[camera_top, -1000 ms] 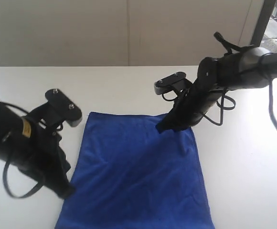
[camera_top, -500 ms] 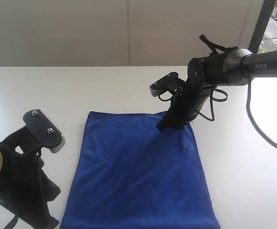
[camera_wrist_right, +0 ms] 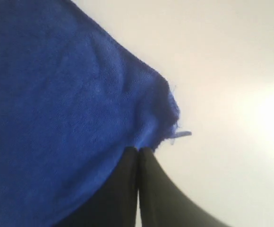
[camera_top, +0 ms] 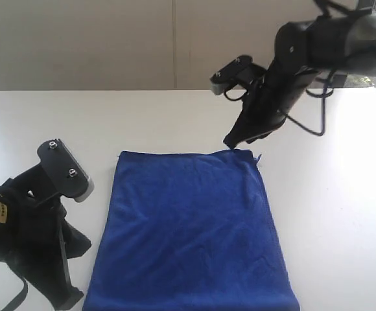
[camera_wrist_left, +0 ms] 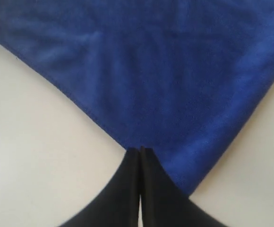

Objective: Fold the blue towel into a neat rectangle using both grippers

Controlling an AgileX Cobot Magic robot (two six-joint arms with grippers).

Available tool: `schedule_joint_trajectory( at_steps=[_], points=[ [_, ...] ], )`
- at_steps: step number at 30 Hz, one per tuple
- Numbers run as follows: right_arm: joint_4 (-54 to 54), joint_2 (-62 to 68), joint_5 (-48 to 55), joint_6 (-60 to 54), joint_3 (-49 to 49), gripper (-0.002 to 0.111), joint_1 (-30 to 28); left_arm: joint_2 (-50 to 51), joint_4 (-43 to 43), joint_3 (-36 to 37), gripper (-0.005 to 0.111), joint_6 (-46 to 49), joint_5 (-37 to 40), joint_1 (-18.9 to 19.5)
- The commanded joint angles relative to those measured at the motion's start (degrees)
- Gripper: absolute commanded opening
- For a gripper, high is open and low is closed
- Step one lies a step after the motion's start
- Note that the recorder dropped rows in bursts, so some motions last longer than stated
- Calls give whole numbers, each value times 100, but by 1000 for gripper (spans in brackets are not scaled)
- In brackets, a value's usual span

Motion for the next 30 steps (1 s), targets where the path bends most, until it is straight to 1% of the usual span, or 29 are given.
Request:
schedule_joint_trajectory(
  at_steps=[1,4,6,8,9,13,15,16,18,20,22,24,26,29,30],
  points=[
    [52,-1256,132,-320,757,0,-39,-59,-61,42,0,286,-502,-43],
    [284,-2120,238,-646,1347,0,-39,-59,-61,42,0,286,-785,-43],
    [556,-2680,394,-1008,1703,0,-39,-59,-61,1,0,286,-718,-43],
    [918,-3163,529,-1375,2064,0,-39,-59,-61,-155,0,286,-129,-43],
    [1099,-3418,540,-1559,2262,0,-39,-59,-61,-340,0,327,534,-43],
    [1712,-4237,609,-2267,2914,0,-28,-59,-61,-1018,0,899,2445,-43],
    [1942,-4482,788,-2691,3120,0,59,-59,-61,-1261,0,1254,3073,-43],
    [2033,-4550,877,-2873,3227,0,127,-59,-100,-1295,0,1414,3187,-43],
    [2086,-4575,1100,-3367,3408,0,270,-42,-362,-1305,0,1879,3235,-43],
    [2071,-4548,1233,-4014,3609,0,415,11,-812,-1265,0,2471,3201,-43],
    [2071,-4472,1080,-4426,3822,0,526,108,-1360,-1164,0,3326,3063,-43],
    [2071,-4400,725,-4423,4015,1,591,226,-1701,-1035,1,3957,2819,-43],
    [2021,-4315,372,-4411,4238,6,654,384,-1773,-912,9,4227,2629,-43],
    [1869,-4169,38,-4438,4530,23,679,658,-1687,-776,29,4522,2483,-43],
    [1784,-4126,-95,-4453,4603,28,679,740,-1675,-730,37,4676,2383,-43]
  ],
)
